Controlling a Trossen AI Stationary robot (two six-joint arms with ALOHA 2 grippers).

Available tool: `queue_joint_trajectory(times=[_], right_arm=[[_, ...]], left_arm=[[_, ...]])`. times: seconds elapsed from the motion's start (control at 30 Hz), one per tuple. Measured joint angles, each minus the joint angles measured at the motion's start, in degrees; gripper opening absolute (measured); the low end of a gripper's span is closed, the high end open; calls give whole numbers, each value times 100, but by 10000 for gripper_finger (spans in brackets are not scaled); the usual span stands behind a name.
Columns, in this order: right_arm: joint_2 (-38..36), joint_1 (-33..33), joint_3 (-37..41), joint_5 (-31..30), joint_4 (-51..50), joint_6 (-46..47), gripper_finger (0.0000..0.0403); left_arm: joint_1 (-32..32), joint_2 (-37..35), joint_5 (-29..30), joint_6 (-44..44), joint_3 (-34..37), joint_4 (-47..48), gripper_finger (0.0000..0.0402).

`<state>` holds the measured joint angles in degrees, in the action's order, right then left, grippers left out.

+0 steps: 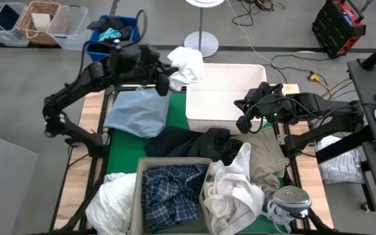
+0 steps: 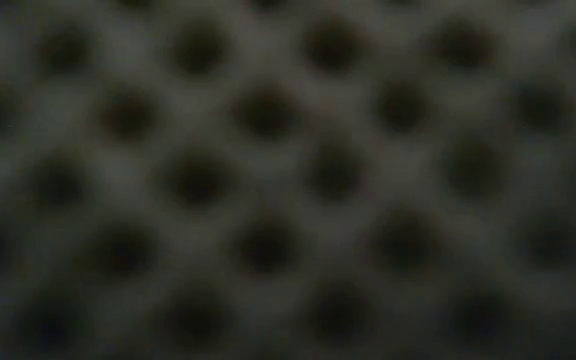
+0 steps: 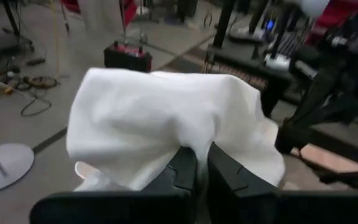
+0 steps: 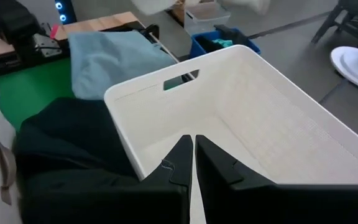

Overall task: Sort clothes
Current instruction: Put the white underwear into the white laundry organizer

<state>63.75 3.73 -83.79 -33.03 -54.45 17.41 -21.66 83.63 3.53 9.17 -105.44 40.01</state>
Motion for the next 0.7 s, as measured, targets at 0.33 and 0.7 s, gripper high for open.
queue_joint_trajectory(times=[0.33, 0.7], right_arm=[[-161, 0, 2, -16, -115, 254, 13], [-620, 0, 4, -507, -289, 454, 13]], left_arm=[[216, 1298, -20, -446, -1443, 817, 0], [266, 2265, -260, -261, -2383, 948, 22]])
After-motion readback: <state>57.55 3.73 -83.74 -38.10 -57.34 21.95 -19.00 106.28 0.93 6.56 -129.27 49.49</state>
